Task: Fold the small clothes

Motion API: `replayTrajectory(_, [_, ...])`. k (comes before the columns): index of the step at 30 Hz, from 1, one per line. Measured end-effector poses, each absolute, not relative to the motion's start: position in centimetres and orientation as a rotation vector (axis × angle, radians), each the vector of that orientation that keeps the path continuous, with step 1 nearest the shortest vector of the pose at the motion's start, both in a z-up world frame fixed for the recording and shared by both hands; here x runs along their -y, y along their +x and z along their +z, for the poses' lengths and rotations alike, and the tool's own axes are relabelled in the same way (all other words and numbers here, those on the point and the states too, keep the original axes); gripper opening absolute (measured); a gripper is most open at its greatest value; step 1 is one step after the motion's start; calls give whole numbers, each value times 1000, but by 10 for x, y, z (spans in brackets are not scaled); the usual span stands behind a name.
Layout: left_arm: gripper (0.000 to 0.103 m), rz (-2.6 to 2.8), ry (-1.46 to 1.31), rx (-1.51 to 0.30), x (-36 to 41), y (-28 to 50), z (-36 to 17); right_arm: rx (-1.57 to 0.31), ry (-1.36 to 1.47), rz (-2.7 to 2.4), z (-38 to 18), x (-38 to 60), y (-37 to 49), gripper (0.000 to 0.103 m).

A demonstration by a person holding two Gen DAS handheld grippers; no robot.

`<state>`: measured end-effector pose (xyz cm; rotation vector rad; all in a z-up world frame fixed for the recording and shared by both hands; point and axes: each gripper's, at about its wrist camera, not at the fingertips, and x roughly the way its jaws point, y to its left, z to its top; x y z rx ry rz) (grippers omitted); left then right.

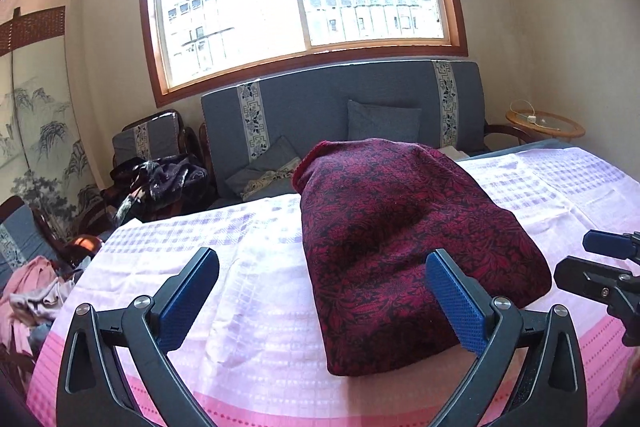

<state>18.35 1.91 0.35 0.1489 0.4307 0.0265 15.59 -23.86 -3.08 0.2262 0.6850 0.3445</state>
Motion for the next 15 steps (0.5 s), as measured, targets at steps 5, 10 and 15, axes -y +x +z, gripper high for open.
replayTrajectory(5, [103,30,122,-382,-12,139,25,-656,195,326,-19,238,116,92])
replayTrajectory(10, [103,-35,42,-373,-12,100,42,-630,218,337,-7,247,80,95])
replayTrajectory(15, [103,-53,17,-355,-7,69,56,-617,203,324,-2,256,53,96])
